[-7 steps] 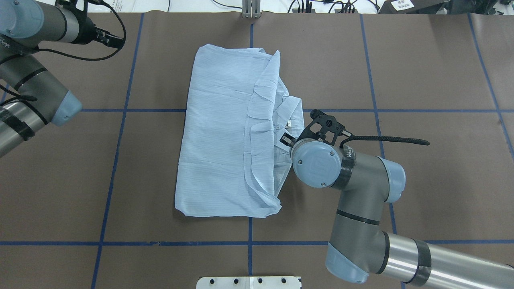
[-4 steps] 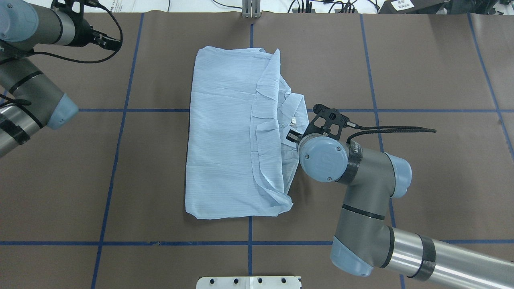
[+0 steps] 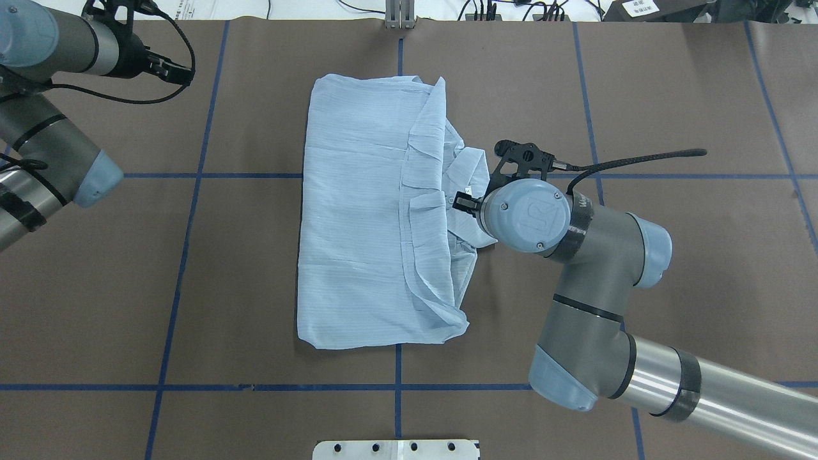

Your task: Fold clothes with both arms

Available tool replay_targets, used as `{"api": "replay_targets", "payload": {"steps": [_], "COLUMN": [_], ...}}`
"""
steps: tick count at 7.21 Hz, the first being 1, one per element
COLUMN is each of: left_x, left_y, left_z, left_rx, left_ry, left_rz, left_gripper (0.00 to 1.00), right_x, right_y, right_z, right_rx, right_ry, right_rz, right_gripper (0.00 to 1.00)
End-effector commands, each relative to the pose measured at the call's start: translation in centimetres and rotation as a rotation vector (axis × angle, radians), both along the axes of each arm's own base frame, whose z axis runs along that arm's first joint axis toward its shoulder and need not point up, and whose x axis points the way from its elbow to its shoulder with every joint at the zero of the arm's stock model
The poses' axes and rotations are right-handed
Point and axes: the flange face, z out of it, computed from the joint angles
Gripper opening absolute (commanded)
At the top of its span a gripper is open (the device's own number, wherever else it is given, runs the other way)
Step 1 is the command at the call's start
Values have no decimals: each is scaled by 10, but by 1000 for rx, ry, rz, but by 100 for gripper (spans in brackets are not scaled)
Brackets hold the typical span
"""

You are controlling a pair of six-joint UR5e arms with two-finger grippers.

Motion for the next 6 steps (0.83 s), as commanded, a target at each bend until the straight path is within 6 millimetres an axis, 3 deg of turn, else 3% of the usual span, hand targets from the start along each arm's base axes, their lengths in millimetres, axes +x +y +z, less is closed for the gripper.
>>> {"api": "replay_targets", "payload": {"steps": [1, 3, 4, 6], "left_x": [0, -2, -3, -3], "left_y": [0, 3, 4, 4], "left_z": [2, 9, 9, 8], "left_rx": [-4, -10, -10, -10], "left_ry": [0, -5, -3, -2], "left_rz": [0, -1, -2, -3], "left_gripper": [100, 100, 100, 100], "right_x": [-25, -66, -83, -96], "right_y": [27, 77, 98, 105], "right_z": [-33, -65, -62, -55], "right_rx": [73, 144, 169, 247], "right_ry": [4, 126, 161, 217], "right_rz": [-206, -423, -491, -599], "right_gripper": [100, 100, 97, 54]}}
